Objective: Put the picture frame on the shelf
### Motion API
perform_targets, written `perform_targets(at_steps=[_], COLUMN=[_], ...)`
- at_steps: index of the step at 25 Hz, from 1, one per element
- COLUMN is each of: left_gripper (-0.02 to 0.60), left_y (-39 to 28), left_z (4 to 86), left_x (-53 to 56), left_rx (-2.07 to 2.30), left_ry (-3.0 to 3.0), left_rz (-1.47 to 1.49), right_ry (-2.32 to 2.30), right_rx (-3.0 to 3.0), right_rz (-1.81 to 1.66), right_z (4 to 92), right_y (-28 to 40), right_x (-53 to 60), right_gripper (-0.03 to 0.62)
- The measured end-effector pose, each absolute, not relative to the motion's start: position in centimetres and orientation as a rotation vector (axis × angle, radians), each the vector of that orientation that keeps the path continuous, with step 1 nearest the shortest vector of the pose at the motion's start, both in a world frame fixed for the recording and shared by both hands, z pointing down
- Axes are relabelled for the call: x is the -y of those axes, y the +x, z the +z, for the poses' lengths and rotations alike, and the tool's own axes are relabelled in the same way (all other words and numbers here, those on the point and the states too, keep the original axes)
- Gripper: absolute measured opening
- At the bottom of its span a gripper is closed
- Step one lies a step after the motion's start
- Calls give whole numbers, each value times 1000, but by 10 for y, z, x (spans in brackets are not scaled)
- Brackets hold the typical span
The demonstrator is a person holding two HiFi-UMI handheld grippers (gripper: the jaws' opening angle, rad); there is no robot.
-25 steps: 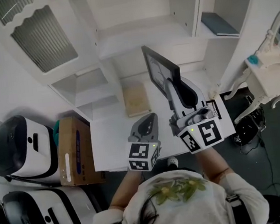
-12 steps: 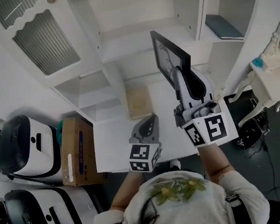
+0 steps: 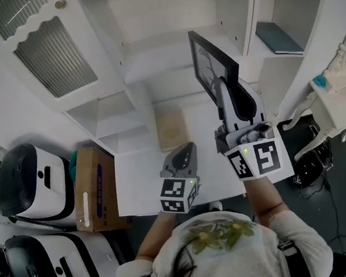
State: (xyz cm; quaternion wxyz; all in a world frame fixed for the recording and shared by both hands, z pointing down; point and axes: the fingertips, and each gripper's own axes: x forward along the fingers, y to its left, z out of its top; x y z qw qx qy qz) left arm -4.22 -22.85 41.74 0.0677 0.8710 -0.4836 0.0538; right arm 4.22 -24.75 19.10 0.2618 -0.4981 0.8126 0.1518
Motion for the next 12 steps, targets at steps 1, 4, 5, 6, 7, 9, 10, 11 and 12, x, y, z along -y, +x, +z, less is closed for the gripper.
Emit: perform_targets(at_steps=[1,4,5,6,7,9,10,11,12], left_gripper=[28,28,28,28,27,27,28,28,28], left_y=[-41,-39,-38,-37,-37,-37,-37,-37,-37], left_z=[417,418,417,417,417,418,418,419,420], left_x=[231,236,238,240,241,245,246,247,249], left_rx=[1456,1454,1454,1455,1456,1458,1459,1460,1461], left_ry=[2624,2623,2624,2624,2622,2617,2616,2614,2613], left_rz=[163,166,166,166,166,168,170,173,177], right_ry=[-1346,-1340,-1339,-1338,-1339,-1339,-1339,-1338,-1338], right_rx=[-2194,-2182,-2178,-2174,-2170,-2163,-2158,-2153,-2149], right_rz=[421,443,451,461,470,481,483,484,486], right_z=[188,182,180,178,176,174,173,172,171], right_y=[43,45,46,46,47,48,49,50,50], right_x=[249,252,252,253,255,259,261,263,265], right_gripper=[75,75,75,75,75,75,75,75,75])
